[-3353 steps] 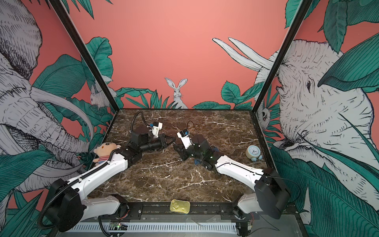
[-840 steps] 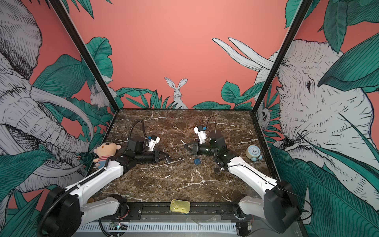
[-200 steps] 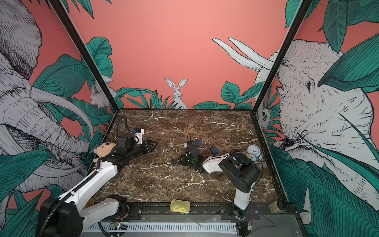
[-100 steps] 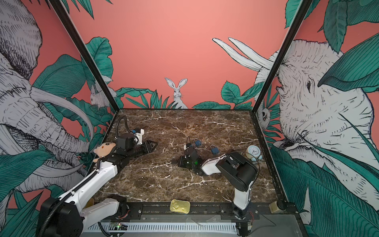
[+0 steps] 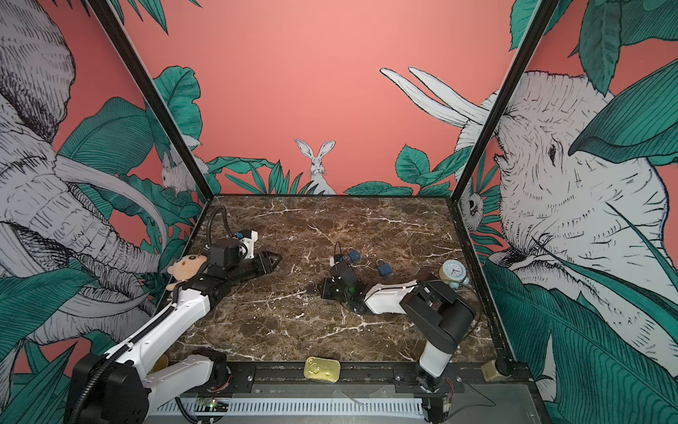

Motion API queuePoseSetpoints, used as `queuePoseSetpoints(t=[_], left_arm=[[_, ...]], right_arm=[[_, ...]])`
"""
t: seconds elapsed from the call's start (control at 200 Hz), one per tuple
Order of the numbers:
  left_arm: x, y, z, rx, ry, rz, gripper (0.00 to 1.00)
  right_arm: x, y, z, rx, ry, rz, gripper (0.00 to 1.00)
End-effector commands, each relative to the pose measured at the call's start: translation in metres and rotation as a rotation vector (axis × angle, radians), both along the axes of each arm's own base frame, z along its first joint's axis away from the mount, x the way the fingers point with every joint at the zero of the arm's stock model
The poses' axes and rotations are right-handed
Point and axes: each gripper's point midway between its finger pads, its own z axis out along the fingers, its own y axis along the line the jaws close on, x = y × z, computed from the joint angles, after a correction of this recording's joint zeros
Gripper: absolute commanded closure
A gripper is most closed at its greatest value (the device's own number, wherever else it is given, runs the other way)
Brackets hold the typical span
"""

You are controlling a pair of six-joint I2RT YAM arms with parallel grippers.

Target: Lock with the key

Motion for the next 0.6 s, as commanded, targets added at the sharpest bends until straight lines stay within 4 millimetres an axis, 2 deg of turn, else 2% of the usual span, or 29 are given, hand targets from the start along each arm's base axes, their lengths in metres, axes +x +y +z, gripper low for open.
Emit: queuePoseSetpoints(t=[0.0, 0.13, 0.23, 0.43, 0.53, 0.595], left_arm=[[-0.005, 0.009, 0.009, 0.043, -0.043, 0.009, 0.49], [-0.008, 0.027, 0.014, 0.151, -0.084, 0.052, 0.48], [-0.008, 0.046, 0.020, 0.242, -0.117, 0.112, 0.45], [0.000, 0.073, 0.039, 0.362, -0.213, 0.225, 0.35], [0.008, 0.082, 0.047, 0.425, -0.286, 0.249, 0.31], [0.012, 0.090, 0.051, 0.474, -0.325, 0.283, 0.29]], right_arm=[[0.004, -0.010, 0.033, -0.075, -0.106, 0.012, 0.76], [0.008, -0.029, 0.063, -0.180, -0.209, 0.016, 0.74], [0.014, -0.046, 0.085, -0.260, -0.292, 0.010, 0.69], [0.033, -0.085, 0.118, -0.331, -0.400, -0.035, 0.49], [0.047, -0.114, 0.127, -0.368, -0.440, -0.083, 0.38], [0.055, -0.135, 0.131, -0.410, -0.464, -0.108, 0.35]])
